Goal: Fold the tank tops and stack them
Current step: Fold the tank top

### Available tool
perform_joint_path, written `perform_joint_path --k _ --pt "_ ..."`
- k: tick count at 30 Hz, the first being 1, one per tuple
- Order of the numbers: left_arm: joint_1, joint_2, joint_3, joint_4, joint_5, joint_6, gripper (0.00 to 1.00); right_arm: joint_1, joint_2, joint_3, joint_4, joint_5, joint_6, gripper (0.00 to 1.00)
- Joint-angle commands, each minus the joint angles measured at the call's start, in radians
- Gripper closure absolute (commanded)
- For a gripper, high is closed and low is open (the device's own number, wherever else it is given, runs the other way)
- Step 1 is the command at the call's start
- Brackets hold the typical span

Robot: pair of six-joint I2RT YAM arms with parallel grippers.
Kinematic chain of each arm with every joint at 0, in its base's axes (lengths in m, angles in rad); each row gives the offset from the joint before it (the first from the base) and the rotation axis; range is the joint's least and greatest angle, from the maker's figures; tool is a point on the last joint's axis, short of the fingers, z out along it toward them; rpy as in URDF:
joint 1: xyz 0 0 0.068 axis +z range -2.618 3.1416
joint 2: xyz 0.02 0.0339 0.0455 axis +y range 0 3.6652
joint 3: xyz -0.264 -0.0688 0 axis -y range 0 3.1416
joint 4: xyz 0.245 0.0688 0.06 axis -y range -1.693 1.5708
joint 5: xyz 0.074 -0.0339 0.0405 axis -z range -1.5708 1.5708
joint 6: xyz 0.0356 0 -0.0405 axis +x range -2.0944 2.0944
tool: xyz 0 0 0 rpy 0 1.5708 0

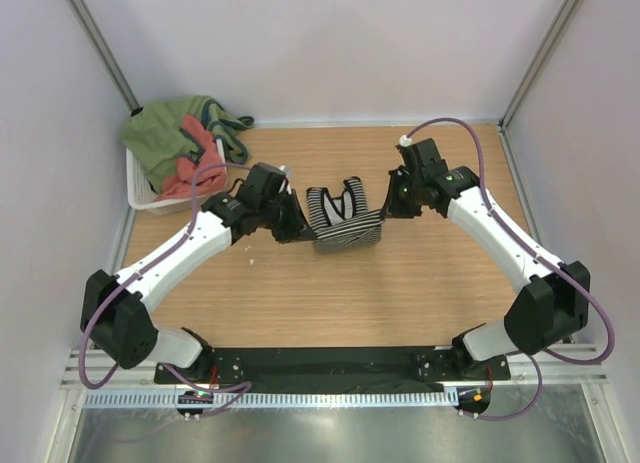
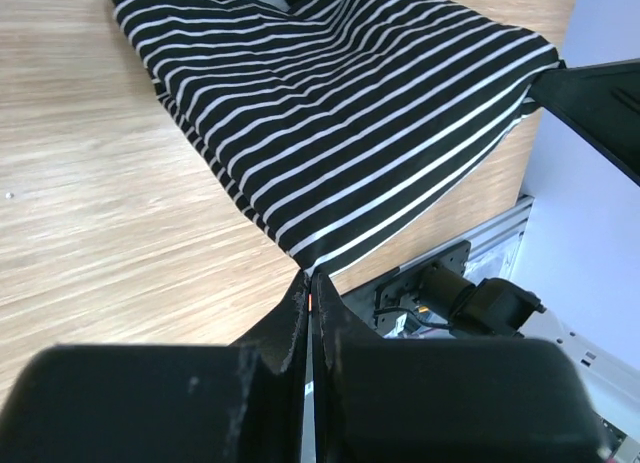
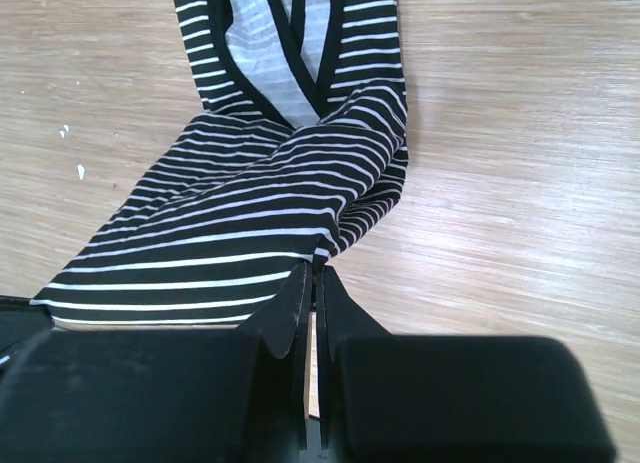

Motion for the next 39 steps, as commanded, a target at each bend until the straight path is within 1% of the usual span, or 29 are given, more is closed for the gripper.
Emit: perform_joint_path --k 1,5,6,13,16,21,25,28,30,36,38,39 --pt "0.006 0.005 0.038 -0.008 0.039 0.039 1.0 -0.014 -0.01 0.03 0.036 -0.03 -0.03 0.98" --pt "-0.011 -0.016 -0.012 0.0 0.044 0.029 1.0 -0.011 -0.056 -0.036 0.049 -0.091 -0.018 0.98" --pt "-0.02 -0.036 -0.025 0.003 0.039 0.023 1.0 -0.008 -0.074 -0.074 0.052 -0.099 -0.009 0.98" --pt "-0.121 -0.156 -0.143 0.018 -0.025 -0.046 1.0 0.02 -0.272 -0.241 0.031 -0.113 0.033 0.98" --pt "-0.206 -0.202 -0.201 0.03 -0.07 -0.085 1.0 0.035 -0.359 -0.286 -0.003 -0.113 0.056 0.98" --pt "-0.31 -0.265 -0.262 0.044 -0.145 -0.146 1.0 0.066 -0.525 -0.385 -0.04 -0.116 0.102 0.98" --pt "-0.403 -0.322 -0.307 0.053 -0.208 -0.207 1.0 0.069 -0.625 -0.448 -0.066 -0.123 0.125 0.98" --pt "-0.433 -0.333 -0.313 0.059 -0.209 -0.226 1.0 0.07 -0.649 -0.446 -0.093 -0.113 0.119 0.98" --pt "-0.433 -0.334 -0.309 0.069 -0.206 -0.229 1.0 0.07 -0.643 -0.404 -0.119 -0.088 0.105 0.98" --pt "-0.421 -0.297 -0.226 0.033 -0.211 -0.209 0.98 0.07 -0.544 -0.263 -0.155 -0.019 0.055 0.98" --pt "-0.401 -0.287 -0.201 0.021 -0.203 -0.204 0.97 0.07 -0.507 -0.229 -0.155 -0.016 0.044 0.98" --pt "-0.389 -0.276 -0.198 0.023 -0.176 -0.2 0.97 0.07 -0.493 -0.217 -0.158 -0.01 0.036 0.98"
